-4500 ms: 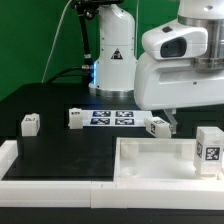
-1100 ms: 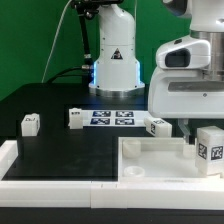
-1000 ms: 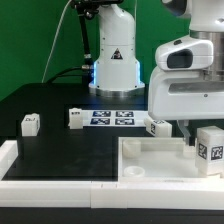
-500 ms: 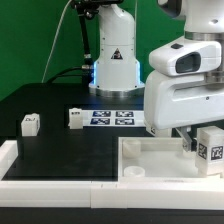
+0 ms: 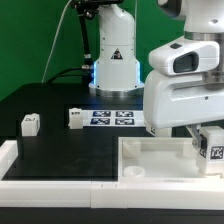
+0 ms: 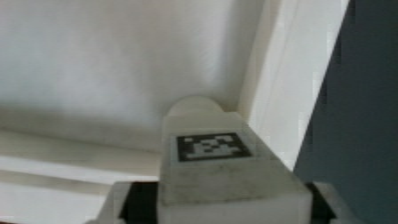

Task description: Assemble one leg

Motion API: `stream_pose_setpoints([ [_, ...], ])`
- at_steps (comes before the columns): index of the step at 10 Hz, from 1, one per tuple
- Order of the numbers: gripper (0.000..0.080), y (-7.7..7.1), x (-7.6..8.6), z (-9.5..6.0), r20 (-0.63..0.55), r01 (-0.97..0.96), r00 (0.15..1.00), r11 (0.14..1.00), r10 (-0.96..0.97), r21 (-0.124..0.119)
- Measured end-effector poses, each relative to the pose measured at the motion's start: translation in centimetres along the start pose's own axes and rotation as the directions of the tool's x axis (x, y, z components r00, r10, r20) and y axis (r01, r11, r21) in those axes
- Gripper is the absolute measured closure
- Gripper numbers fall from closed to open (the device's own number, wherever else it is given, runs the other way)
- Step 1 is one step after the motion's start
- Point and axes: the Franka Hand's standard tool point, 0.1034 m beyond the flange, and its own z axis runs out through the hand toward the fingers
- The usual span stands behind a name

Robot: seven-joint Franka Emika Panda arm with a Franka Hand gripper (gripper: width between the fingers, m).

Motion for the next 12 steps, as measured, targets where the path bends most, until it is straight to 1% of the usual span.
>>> stream_pose_setpoints([
  [1,0.0505,-0.05,0.01,0.00,0.000,-0.122,0.993,0.993,0.122,0.002],
  [2,0.0505,-0.11,0.01,0.01,-0.001,-0.278,0.961,0.961,0.278,0.000],
  [3,0.0505,-0.17,0.00,0.04,-0.002,-0.417,0.909,0.909,0.417,-0.004],
  [4,0.0505,-0.14,-0.01,0.06,0.001,-0.526,0.850,0.850,0.526,0.003],
  [5,0.0505,-0.06,0.01,0.08,0.006,-0.630,0.777,0.776,0.630,0.014],
  [6,0.0505,-0.09,0.01,0.11,0.005,-0.708,0.706,0.706,0.708,0.014],
  [7,0.0505,-0.07,0.08,0.12,0.003,-0.792,0.611,0.611,0.792,0.018],
  [8,0.0505,-0.12,0.09,0.12,0.005,-0.865,0.501,0.501,0.865,0.017],
  [11,0.0505,-0.29,0.12,0.12,0.007,-0.964,0.267,0.267,0.964,0.016],
  [12,0.0505,-0.56,0.12,0.16,0.021,-0.984,0.179,0.178,0.984,0.018],
])
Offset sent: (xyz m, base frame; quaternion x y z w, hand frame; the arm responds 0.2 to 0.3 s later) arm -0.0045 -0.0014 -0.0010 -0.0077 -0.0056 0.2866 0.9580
